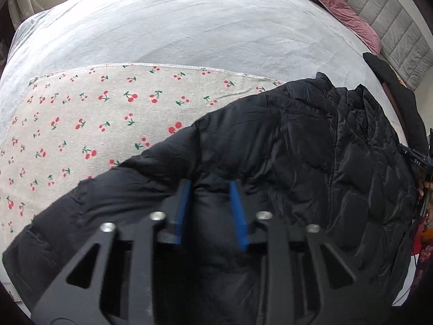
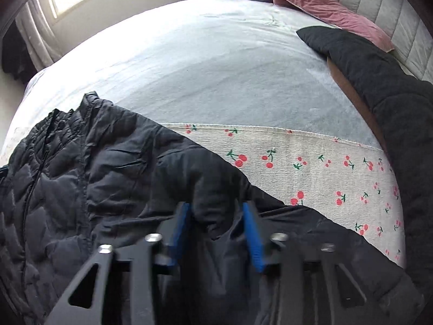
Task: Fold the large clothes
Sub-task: 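Grasp the jacket hem with the left gripper while the right gripper grasps the hem too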
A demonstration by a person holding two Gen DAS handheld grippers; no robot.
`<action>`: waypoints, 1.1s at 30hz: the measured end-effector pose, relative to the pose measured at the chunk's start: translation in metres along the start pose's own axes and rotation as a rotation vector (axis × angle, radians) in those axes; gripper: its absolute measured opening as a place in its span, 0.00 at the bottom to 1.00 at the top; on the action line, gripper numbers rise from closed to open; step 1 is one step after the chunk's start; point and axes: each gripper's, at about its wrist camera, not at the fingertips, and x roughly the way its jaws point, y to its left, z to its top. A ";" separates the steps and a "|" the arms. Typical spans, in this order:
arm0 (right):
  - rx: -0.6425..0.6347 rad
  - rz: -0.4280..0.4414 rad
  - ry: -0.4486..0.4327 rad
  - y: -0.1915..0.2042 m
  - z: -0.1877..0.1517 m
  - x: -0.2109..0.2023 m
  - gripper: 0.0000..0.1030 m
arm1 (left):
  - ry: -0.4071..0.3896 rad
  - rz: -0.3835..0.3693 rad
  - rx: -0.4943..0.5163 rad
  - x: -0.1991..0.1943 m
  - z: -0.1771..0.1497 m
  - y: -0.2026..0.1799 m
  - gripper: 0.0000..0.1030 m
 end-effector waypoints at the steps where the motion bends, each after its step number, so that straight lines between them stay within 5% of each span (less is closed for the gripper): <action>1: -0.018 -0.019 -0.002 0.006 -0.003 -0.002 0.05 | 0.009 0.006 -0.017 0.002 -0.001 -0.002 0.00; 6: -0.072 -0.223 -0.102 0.036 -0.001 -0.016 0.01 | -0.125 0.305 0.059 -0.001 0.004 -0.030 0.00; 8: -0.057 -0.270 -0.139 0.040 0.008 -0.023 0.01 | -0.171 0.325 -0.014 -0.008 0.016 -0.020 0.00; 10: -0.047 -0.281 -0.139 0.040 0.016 -0.023 0.00 | -0.182 0.217 -0.035 -0.015 0.027 -0.011 0.00; 12: -0.041 -0.277 -0.148 0.039 0.021 -0.025 0.00 | -0.146 0.138 0.010 -0.018 0.036 -0.009 0.11; 14: -0.020 -0.198 -0.140 0.029 0.026 -0.027 0.02 | -0.138 0.149 0.056 -0.023 0.040 -0.006 0.57; 16: -0.008 -0.116 -0.108 0.028 0.026 -0.024 0.04 | -0.155 0.153 0.086 -0.028 0.041 0.000 0.73; 18: -0.018 -0.097 -0.088 0.024 0.027 -0.020 0.24 | -0.125 0.118 0.088 -0.027 0.041 0.014 0.73; 20: -0.014 -0.103 -0.063 0.018 0.023 -0.014 0.78 | -0.064 0.092 0.064 -0.013 0.040 0.027 0.73; 21: -0.004 -0.098 -0.066 0.010 0.021 -0.011 0.80 | -0.040 0.087 0.061 -0.004 0.038 0.032 0.73; 26: 0.089 -0.019 0.026 -0.028 0.008 0.014 0.80 | -0.012 0.056 0.060 0.022 0.022 0.040 0.73; 28: 0.072 -0.023 -0.008 -0.022 0.000 0.014 0.75 | -0.016 0.043 0.047 0.022 0.017 0.035 0.70; 30: 0.006 0.005 -0.006 -0.004 -0.006 0.011 0.50 | -0.011 0.037 0.071 0.020 0.009 0.023 0.51; 32: -0.071 0.016 0.015 0.022 -0.011 0.007 0.15 | -0.003 0.012 0.089 0.016 -0.001 0.006 0.23; 33: -0.111 0.015 0.025 0.035 -0.015 0.004 0.11 | 0.001 0.003 0.089 0.015 -0.007 -0.002 0.17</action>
